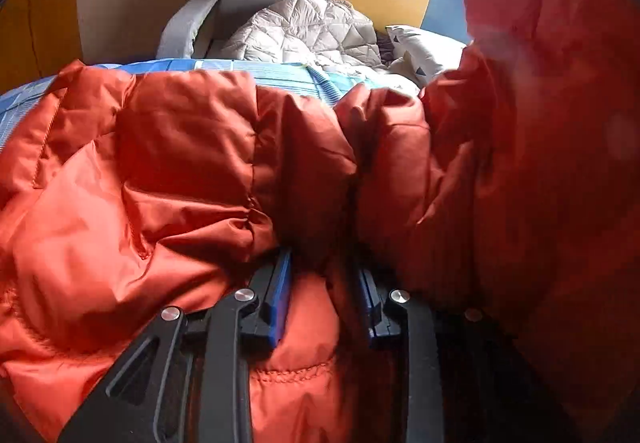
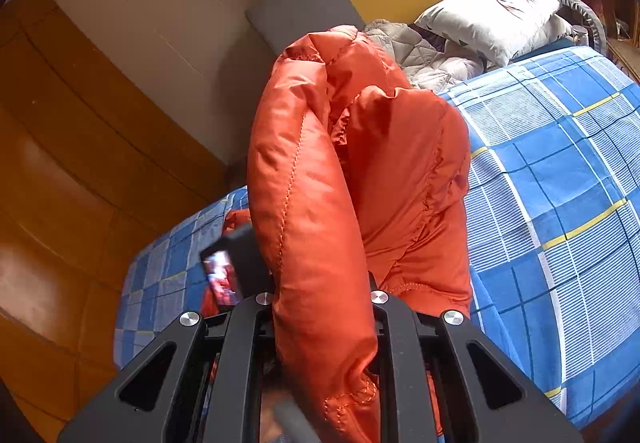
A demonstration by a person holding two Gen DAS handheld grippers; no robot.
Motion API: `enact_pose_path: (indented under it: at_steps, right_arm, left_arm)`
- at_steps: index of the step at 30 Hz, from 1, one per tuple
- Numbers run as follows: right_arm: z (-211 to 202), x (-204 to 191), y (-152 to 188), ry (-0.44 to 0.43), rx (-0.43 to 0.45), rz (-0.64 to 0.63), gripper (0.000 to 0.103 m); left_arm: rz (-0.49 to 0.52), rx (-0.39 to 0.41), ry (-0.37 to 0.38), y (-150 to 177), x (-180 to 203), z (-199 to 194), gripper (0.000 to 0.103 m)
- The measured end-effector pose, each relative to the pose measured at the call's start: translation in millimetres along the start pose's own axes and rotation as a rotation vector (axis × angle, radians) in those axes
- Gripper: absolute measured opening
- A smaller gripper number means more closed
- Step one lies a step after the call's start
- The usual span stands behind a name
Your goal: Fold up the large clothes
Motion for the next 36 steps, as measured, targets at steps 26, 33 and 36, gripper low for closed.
enact_pose_path:
  at_steps: [26,33,36]
  right_arm:
    - [66,-100,40,0.017,-0.105,-0.137,0.014]
    - [118,-117,77,-0.011,-0.211,-0.162,0.014]
    - [130,-114,88,-0.022,-0.227,-0.171,0.014]
  left_arm:
    - [-0.26,0.087,0.078,46,-205,-75,0.021]
    - [-0.307,0.097,0.168,52,-216,-91,0.02]
    - [-0.356,0.135,0.255,51,-227,-112,0.02]
Point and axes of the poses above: each gripper's, at about its wrist camera, not at the fingertips, and z roughly the way its jaws point, x to its right, y to its underside, the point moved 5 cm from there along z, roughly the way its jaws point, and after that the axes turned 7 degrees about -y, right-handed, at the moved point
